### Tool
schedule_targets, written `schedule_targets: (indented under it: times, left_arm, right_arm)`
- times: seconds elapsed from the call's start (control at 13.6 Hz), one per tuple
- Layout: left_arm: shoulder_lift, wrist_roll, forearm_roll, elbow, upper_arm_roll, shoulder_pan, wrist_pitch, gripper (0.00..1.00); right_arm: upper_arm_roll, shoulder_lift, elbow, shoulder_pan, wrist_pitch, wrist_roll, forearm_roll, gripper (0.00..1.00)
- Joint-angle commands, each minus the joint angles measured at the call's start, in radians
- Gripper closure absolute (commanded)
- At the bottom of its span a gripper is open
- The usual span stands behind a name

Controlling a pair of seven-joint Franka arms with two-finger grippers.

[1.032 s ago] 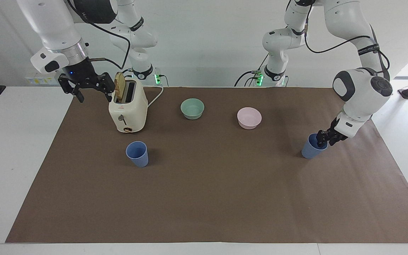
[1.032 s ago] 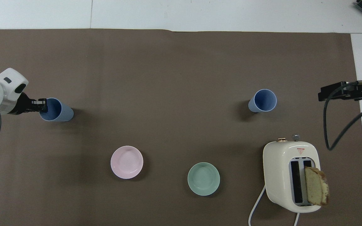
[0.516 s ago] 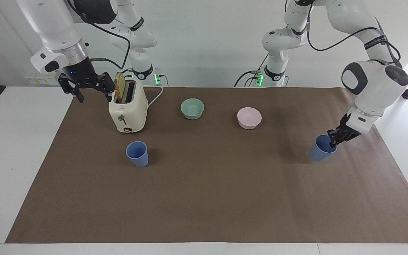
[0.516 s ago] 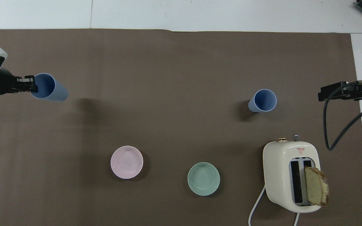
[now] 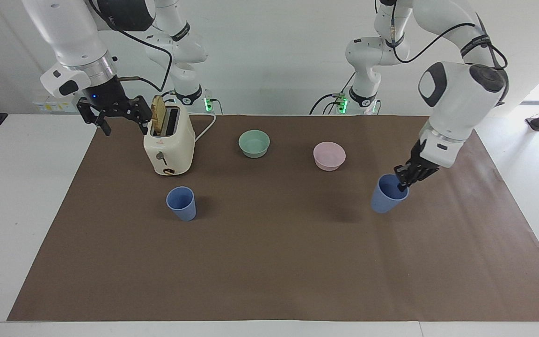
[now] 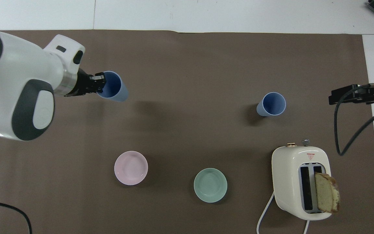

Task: Stack blue cups with both arms
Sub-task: 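Carry the blue cup with the left gripper toward the table center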

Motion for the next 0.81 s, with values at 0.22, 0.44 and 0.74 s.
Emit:
schedule_targets:
  times: [0.22, 0.44, 0.74]
  left_arm:
    - [0.107, -0.187, 0.044, 0.012, 0.018, -0.201, 0.12, 1.0]
    - [0.114, -0.199, 0.058, -0.034, 0.018, -0.234, 0.124, 1.0]
    - [0.11, -0.2, 0.058, -0.067, 0.018, -0.254, 0.126, 1.0]
  right_arm:
    - [0.002, -0.015, -0.015, -0.007, -0.002, 0.011, 0.019, 0.0]
    - [0.002, -0.015, -0.015, -0.007, -0.003, 0.011, 0.019, 0.0]
    - [0.002, -0.015, -0.015, -0.007, -0.002, 0.011, 0.019, 0.0]
